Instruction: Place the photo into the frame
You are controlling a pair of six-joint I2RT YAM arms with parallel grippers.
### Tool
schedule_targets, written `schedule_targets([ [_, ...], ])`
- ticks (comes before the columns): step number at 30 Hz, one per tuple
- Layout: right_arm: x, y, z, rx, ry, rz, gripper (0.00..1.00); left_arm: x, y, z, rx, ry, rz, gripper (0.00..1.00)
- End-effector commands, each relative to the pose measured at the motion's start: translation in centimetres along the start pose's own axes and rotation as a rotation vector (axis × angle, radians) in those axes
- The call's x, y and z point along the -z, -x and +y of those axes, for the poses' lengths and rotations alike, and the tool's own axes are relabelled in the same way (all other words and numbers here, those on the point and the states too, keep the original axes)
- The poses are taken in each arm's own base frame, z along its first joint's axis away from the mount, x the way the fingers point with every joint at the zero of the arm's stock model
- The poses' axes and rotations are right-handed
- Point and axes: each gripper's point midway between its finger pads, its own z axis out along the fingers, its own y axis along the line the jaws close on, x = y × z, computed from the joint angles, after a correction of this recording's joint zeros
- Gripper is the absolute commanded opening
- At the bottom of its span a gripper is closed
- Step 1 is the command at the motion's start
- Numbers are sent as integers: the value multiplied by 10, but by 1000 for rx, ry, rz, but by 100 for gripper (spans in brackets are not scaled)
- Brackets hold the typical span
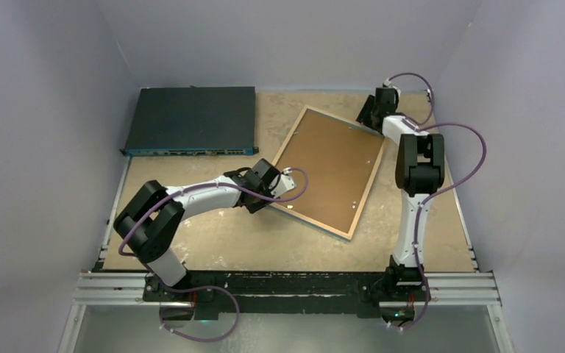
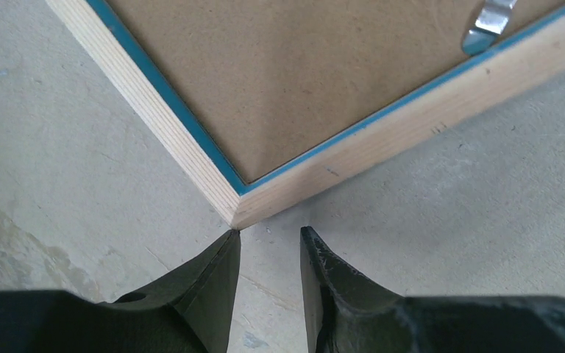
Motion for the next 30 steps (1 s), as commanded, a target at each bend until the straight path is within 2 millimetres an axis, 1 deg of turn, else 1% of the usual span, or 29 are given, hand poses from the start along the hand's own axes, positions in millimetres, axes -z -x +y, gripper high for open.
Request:
schedule_targets([
  [1, 34, -53, -20, -36, -60, 153, 55, -17, 4, 1, 25, 20, -15, 34],
  [2, 41, -69, -27, -45, -74, 181, 55, -20, 4, 1, 26, 25, -13, 34],
  [4, 56, -86, -35, -73, -82, 195, 55, -29, 3, 3, 22, 40, -8, 33],
  [6, 75, -99, -39, -106, -78, 201, 56, -35, 3, 7, 19, 64, -3, 33],
  [7, 83, -109, -44, -124, -82, 212, 56, -38, 2, 8, 14, 75, 4, 32],
  [10, 107, -135, -54, -172, -88, 230, 58, -43, 7, 15, 17, 99, -3, 31],
  [12, 124, -151, -61, -195, -99, 240, 58, -46, 14, 21, 27, 113, -9, 31],
  [18, 167, -181, -79, -229, -117, 259, 60, -60, 36, 50, 84, 152, -25, 31],
  [22, 191, -196, -85, -252, -118, 269, 61, -72, 54, 60, 105, 155, -43, 30],
  [24, 201, -196, -89, -250, -128, 258, 63, -78, 60, 66, 110, 170, -38, 30],
  [26, 209, -181, -84, -252, -102, 213, 64, -78, 64, 78, 139, 191, -31, 29],
  [28, 215, -152, -72, -251, -68, 156, 66, -72, 66, 91, 183, 189, -36, 29],
  [29, 219, -127, -61, -247, -41, 105, 67, -66, 67, 97, 200, 190, -40, 29],
  [30, 221, -107, -54, -248, -24, 59, 68, -58, 70, 102, 215, 186, -49, 30],
])
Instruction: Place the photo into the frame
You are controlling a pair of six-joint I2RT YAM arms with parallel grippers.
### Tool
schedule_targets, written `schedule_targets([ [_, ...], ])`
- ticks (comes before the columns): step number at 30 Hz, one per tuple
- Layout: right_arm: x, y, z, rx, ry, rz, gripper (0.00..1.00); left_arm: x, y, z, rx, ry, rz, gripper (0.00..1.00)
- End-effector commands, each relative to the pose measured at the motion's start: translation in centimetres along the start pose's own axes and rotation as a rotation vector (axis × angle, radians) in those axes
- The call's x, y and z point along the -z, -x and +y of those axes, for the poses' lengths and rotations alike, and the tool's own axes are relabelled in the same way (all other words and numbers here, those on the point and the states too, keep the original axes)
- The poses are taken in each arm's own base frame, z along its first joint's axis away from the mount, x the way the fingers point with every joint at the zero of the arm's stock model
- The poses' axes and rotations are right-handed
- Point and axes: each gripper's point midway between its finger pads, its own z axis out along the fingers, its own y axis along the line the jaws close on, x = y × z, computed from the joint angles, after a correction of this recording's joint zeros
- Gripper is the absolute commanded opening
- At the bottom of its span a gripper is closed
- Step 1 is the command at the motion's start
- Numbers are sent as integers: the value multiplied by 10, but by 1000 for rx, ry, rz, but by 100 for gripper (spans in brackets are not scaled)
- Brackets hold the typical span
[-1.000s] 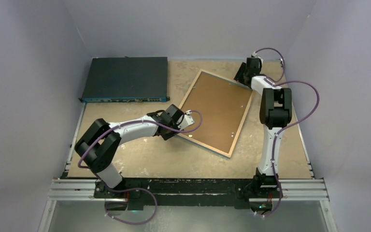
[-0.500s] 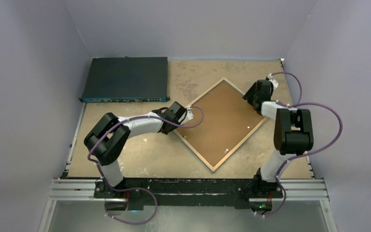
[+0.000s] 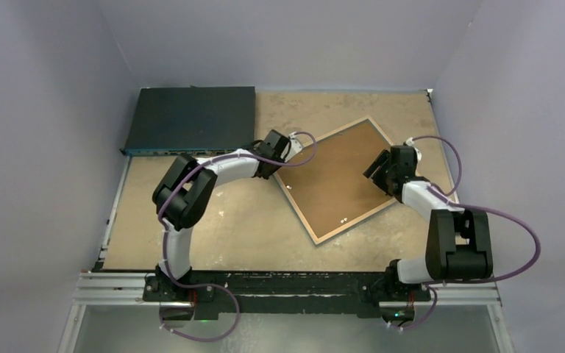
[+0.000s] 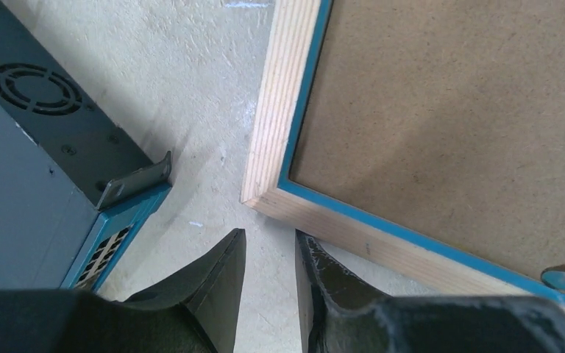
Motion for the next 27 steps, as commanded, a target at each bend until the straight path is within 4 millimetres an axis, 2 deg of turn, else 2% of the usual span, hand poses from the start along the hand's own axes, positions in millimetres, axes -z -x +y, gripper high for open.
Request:
schedule_targets([
  [1, 25, 48, 31, -12, 36, -80, 69, 8, 9, 12, 117, -83, -11, 30],
  [3, 23, 77, 38, -16, 23, -151, 73, 32, 23, 26, 152, -96, -53, 32],
  [5, 14, 99, 31, -58, -6, -177, 74, 51, 27, 25, 167, -132, -75, 33],
  [8, -6, 125, 28, -98, -31, -247, 76, 64, 10, 3, 195, -232, -45, 33],
  [11, -26, 146, 21, -104, -96, -286, 77, 60, -17, -22, 202, -289, 8, 33],
  [15, -55, 152, -7, -142, -163, -249, 78, 50, -37, -36, 206, -301, 37, 33],
  [18, -65, 143, -31, -182, -201, -199, 77, 46, -35, -42, 208, -327, 32, 33],
  [21, -64, 137, -45, -189, -218, -196, 77, 39, -29, -46, 211, -332, 21, 33],
  [24, -63, 139, -37, -185, -156, -185, 77, 34, -23, -49, 203, -325, 15, 33],
  [27, -51, 151, -3, -171, 5, -190, 75, 30, -23, -50, 208, -319, 17, 33],
])
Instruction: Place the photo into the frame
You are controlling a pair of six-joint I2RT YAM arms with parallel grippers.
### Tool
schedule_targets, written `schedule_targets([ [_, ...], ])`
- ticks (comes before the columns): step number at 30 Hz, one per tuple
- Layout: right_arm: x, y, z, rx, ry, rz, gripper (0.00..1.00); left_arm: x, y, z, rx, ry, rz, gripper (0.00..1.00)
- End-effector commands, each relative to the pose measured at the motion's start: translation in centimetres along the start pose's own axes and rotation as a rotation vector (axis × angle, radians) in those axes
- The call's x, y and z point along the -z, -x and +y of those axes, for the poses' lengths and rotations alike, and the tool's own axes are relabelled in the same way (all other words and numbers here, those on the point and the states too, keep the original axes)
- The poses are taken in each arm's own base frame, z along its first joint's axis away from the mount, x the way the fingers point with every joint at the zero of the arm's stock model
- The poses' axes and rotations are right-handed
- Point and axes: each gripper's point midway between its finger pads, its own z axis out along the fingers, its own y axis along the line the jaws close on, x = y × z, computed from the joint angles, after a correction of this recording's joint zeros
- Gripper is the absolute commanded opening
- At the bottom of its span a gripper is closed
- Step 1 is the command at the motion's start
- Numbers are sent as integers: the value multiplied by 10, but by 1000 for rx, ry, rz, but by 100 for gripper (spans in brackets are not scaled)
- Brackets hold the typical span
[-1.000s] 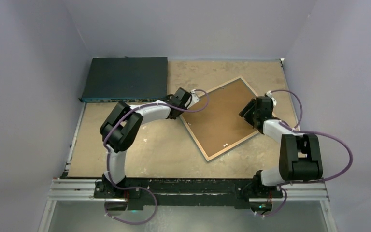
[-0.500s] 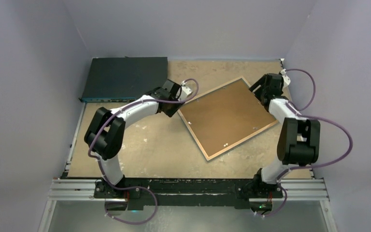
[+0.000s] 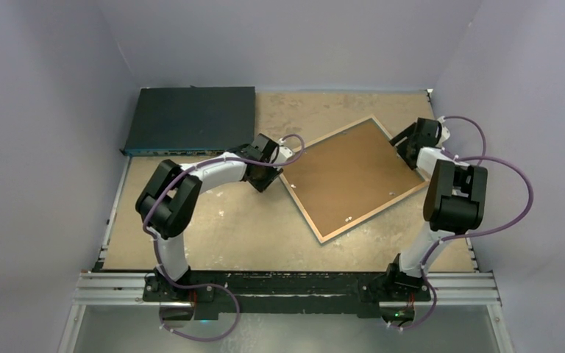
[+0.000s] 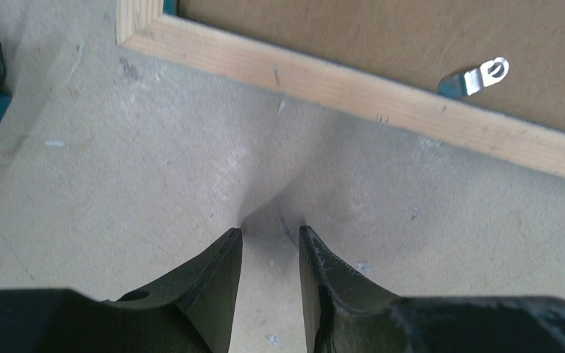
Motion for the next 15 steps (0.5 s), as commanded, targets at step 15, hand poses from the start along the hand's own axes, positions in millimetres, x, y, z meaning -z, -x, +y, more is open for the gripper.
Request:
schedule_targets([
  [15, -37, 24, -3, 59, -83, -22, 75, 0, 24, -3, 39, 1, -79, 36],
])
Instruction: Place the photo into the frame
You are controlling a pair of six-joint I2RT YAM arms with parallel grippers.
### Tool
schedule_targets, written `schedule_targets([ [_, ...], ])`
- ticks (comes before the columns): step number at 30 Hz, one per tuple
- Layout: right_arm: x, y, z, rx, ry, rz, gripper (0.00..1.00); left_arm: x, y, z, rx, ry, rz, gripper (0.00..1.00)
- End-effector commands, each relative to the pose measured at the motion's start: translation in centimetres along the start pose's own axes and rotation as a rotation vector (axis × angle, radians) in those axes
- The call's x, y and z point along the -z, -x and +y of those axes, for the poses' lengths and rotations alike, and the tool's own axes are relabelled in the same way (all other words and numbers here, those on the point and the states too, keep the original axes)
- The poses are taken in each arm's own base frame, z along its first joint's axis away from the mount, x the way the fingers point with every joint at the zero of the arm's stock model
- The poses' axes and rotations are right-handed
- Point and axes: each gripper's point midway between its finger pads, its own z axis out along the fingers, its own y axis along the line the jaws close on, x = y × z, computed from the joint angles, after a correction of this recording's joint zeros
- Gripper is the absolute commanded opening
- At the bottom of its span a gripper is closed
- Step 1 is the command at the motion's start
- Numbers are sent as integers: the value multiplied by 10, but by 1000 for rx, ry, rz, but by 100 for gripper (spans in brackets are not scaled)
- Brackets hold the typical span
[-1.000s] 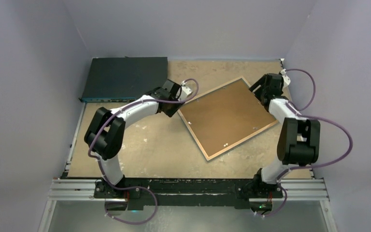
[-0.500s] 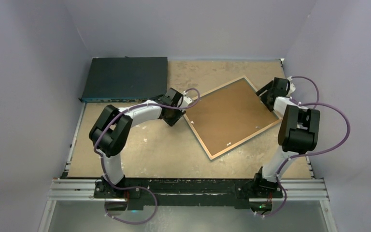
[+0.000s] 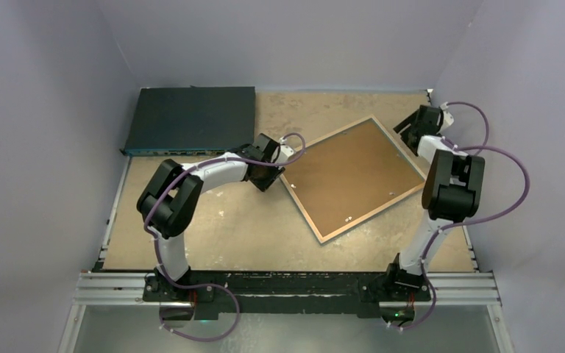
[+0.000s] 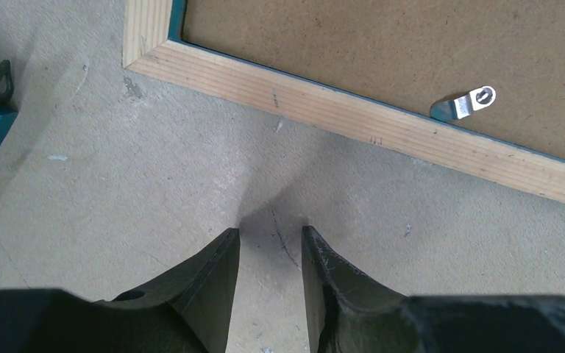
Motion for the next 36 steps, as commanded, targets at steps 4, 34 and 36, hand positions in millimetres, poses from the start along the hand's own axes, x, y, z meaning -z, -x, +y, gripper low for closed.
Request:
schedule_targets([
  [4, -19, -51, -44, 53, -133, 153, 75, 6, 14, 8, 30, 35, -50, 38],
  [34, 152, -202, -115, -16, 8, 443, 71, -30, 48, 40, 16, 111, -80, 32],
  [36, 165, -201, -108, -19, 35, 444, 73, -29, 54, 43, 19, 110, -91, 32],
])
